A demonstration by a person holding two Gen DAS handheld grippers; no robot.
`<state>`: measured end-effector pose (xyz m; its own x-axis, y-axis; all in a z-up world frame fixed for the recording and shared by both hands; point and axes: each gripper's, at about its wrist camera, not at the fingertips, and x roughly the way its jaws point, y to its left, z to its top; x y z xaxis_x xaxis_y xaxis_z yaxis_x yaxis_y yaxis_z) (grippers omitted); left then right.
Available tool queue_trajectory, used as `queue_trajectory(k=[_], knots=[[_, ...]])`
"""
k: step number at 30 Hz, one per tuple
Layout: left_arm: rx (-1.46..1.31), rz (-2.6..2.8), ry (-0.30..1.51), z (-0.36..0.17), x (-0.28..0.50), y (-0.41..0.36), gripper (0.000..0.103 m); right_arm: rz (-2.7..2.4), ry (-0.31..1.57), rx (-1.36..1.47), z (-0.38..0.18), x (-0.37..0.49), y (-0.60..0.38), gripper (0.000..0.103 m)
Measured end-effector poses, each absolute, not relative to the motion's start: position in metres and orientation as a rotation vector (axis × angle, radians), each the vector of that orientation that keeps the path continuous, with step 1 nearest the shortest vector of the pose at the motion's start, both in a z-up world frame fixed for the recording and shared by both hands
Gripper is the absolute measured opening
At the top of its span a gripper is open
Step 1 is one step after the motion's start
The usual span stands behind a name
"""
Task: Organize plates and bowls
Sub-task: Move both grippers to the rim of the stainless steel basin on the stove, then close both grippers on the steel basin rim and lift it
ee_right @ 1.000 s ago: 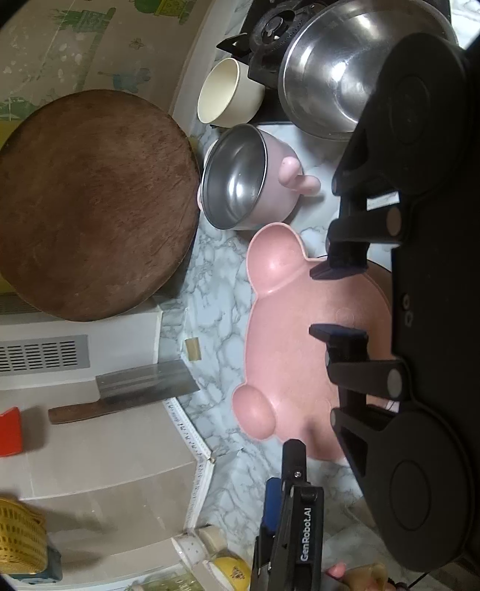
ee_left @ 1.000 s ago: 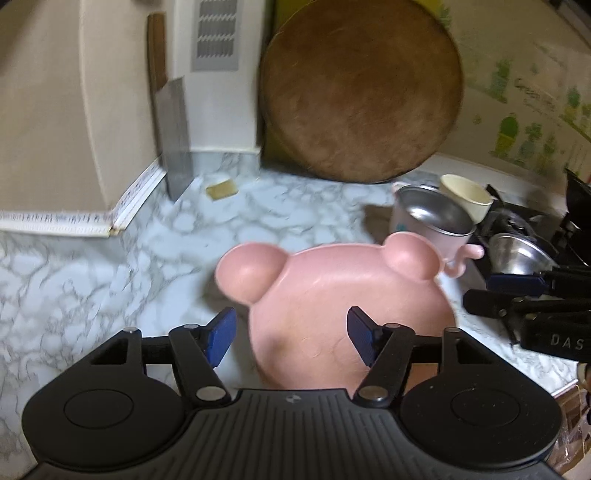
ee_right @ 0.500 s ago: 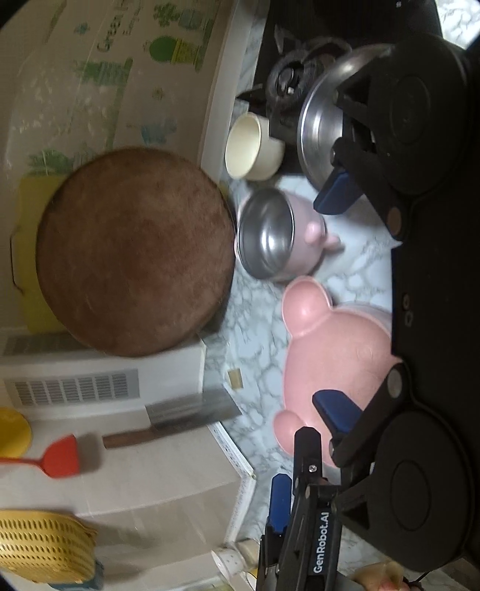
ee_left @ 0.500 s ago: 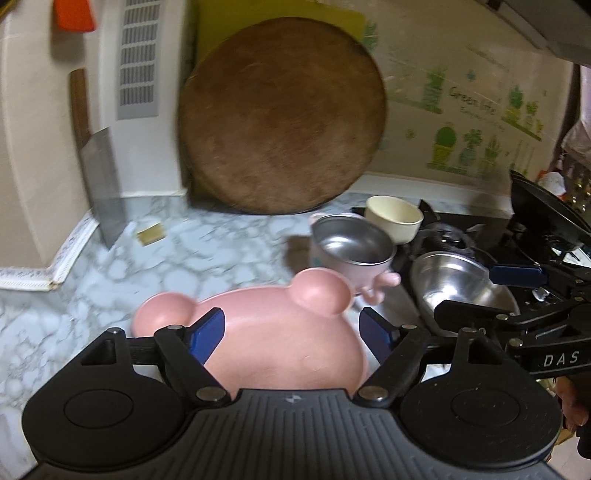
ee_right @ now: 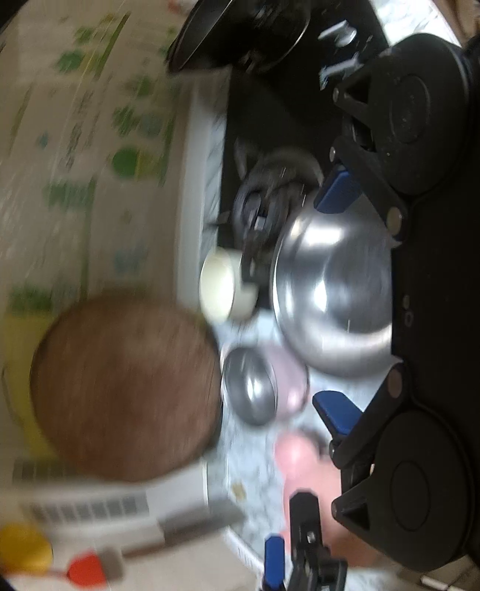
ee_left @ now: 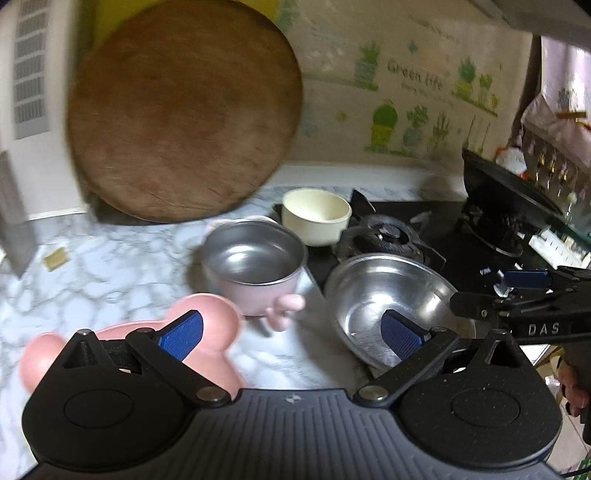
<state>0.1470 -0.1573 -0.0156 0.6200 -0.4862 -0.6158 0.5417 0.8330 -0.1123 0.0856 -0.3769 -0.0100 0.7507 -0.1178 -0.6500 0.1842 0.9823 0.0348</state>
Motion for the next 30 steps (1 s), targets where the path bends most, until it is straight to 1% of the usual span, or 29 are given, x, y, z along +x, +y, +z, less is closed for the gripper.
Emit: queue_trajectory(k=[5, 7, 10, 13, 14, 15, 16, 17, 18, 19, 20, 21, 23, 24, 25, 27, 29, 30], knots=[[0.091, -0.598, 0.745, -0.036, 0.159, -0.195, 0.103, -0.247, 0.762, 0.137, -0.030, 0.090, -0.411, 0.102], [0.097, -0.601, 0.787, -0.045, 0.166, -0.208, 0.103, -0.259, 0.787, 0.156, -0.038, 0.093, -0.422, 0.099], [0.088, -0.589, 0.836, -0.057, 0.173, -0.221, 0.102, -0.273, 0.823, 0.187, -0.051, 0.099, -0.433, 0.092], [0.098, -0.584, 0.848, -0.065, 0.177, -0.232, 0.102, -0.285, 0.854, 0.220, -0.061, 0.106, -0.442, 0.085], [0.102, -0.584, 0.852, -0.067, 0.178, -0.235, 0.102, -0.286, 0.863, 0.226, -0.064, 0.108, -0.443, 0.081], [0.105, -0.585, 0.859, -0.069, 0.179, -0.238, 0.100, -0.284, 0.873, 0.232, -0.068, 0.110, -0.446, 0.078], [0.108, -0.584, 0.868, -0.072, 0.181, -0.241, 0.094, -0.285, 0.881, 0.240, -0.071, 0.112, -0.447, 0.078], [0.105, -0.583, 0.880, -0.074, 0.182, -0.243, 0.090, -0.287, 0.887, 0.249, -0.073, 0.113, -0.448, 0.075], [0.100, -0.584, 0.892, -0.076, 0.183, -0.244, 0.080, -0.285, 0.891, 0.261, -0.074, 0.113, -0.449, 0.070], [0.101, -0.585, 0.905, -0.078, 0.184, -0.247, 0.071, -0.281, 0.893, 0.273, -0.075, 0.114, -0.449, 0.068], [0.101, -0.588, 0.916, -0.079, 0.185, -0.248, 0.067, -0.276, 0.892, 0.283, -0.076, 0.114, -0.450, 0.063], [0.100, -0.590, 0.921, -0.080, 0.186, -0.248, 0.060, -0.277, 0.892, 0.285, -0.076, 0.114, -0.450, 0.058], [0.096, -0.581, 0.929, -0.083, 0.187, -0.250, 0.058, -0.278, 0.894, 0.282, -0.076, 0.114, -0.451, 0.053], [0.095, -0.579, 0.929, -0.083, 0.188, -0.251, 0.054, -0.280, 0.893, 0.282, -0.075, 0.113, -0.452, 0.049], [0.096, -0.575, 0.931, -0.084, 0.189, -0.251, 0.047, -0.284, 0.894, 0.284, -0.075, 0.113, -0.454, 0.048], [0.093, -0.573, 0.938, -0.084, 0.190, -0.252, 0.039, -0.287, 0.897, 0.294, -0.076, 0.114, -0.458, 0.041], [0.090, -0.565, 0.937, -0.085, 0.190, -0.251, 0.036, -0.293, 0.900, 0.306, -0.077, 0.115, -0.460, 0.038], [0.093, -0.564, 0.933, -0.084, 0.190, -0.252, 0.032, -0.291, 0.901, 0.309, -0.078, 0.115, -0.461, 0.035]])
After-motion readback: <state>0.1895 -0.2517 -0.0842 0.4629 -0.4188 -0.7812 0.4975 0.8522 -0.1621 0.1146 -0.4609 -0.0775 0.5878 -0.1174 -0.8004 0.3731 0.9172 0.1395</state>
